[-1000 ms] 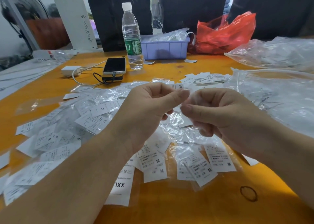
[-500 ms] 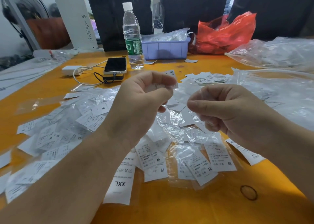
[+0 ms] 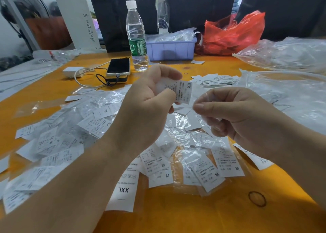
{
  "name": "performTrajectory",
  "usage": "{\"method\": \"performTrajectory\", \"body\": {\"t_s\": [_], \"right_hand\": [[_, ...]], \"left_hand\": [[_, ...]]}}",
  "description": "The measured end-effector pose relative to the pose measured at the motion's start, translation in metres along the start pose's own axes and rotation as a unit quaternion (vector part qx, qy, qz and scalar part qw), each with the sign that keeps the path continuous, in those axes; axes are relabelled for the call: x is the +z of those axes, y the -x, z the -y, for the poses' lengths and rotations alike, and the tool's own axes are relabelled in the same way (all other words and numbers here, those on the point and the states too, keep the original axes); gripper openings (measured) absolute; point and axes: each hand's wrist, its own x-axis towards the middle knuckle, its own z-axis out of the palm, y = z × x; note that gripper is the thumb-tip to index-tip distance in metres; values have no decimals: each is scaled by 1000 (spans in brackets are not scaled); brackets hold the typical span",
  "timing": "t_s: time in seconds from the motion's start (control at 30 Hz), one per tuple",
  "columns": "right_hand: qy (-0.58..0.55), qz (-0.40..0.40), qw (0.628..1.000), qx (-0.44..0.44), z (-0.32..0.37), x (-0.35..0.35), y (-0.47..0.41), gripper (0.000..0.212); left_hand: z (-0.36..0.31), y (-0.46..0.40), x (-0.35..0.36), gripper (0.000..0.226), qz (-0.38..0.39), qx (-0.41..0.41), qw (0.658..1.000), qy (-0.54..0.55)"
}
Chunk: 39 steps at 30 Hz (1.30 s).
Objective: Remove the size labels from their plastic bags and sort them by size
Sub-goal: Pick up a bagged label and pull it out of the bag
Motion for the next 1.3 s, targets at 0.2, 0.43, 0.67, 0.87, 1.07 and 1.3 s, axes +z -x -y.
{"method": "performTrajectory", "body": {"t_s": [0.2,0.43,0.67,0.87,1.07,1.3], "right_hand": [[-27,6,1000,5,1,1,-1,11],[-28,16,999,-4,1,1,0,14],[1,21,1000,-12,2,1,1,14],[13,23,999,-28,1,1,1,13],[4,-1,999,-36,1,-2,1,24],[-15,-7,999,-49,2,-3,1,30]], "left_hand": [[-2,1,1,24,-4,22,998,-58],[-1,-1,0,18,35,-7,999,-2],[1,-2,1,13,53,-13,998,14],[2,-2,0,11,60,-8,998,16],[-1,-4,-6,11,3,0,1000,24],[-3,-6,-11,19,-45,5,998,49]]}}
